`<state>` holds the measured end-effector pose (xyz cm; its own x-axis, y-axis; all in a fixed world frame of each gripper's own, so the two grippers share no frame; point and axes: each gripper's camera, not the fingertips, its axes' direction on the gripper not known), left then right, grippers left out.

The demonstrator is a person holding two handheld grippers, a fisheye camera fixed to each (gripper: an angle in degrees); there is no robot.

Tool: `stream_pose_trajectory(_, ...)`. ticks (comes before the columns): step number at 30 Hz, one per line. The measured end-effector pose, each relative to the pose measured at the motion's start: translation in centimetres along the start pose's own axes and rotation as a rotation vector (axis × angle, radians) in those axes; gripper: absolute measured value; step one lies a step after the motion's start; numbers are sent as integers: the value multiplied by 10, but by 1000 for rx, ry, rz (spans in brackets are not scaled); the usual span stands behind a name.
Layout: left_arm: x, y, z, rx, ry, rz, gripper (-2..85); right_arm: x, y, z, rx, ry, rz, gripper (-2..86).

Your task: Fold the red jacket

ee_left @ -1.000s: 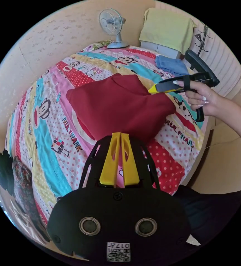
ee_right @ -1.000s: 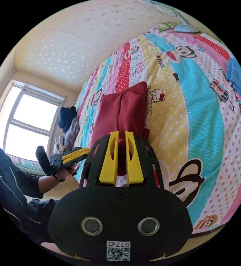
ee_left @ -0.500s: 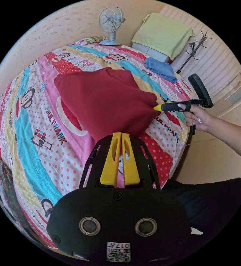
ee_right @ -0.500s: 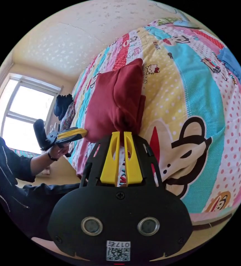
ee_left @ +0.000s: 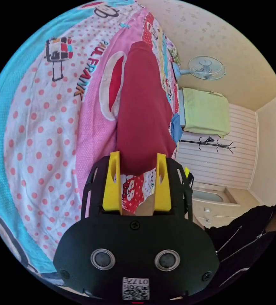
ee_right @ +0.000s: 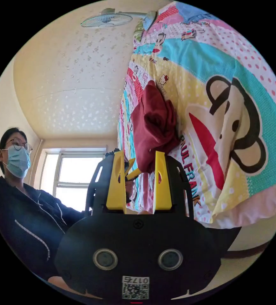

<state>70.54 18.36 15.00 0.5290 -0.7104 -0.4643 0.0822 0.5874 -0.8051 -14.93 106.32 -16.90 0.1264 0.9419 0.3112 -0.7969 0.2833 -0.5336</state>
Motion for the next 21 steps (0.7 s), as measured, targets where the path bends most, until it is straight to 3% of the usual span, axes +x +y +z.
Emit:
stream_pose_trajectory(7,4,-10,2,-9,81,-123,104,17,37,49,51,-10,139,170)
stream_pose_trajectory(12,34,-22,10,4,227,-87,93,39,39,68,257,-257,322,257)
stream_pose_trajectory(17,31,-25,29,8,209,-96,90,66,25,89,365,-404,466,267)
stream_pose_trajectory(21,26,-19,31,47,160,-111,89,78,19,91,380,-392,578,246)
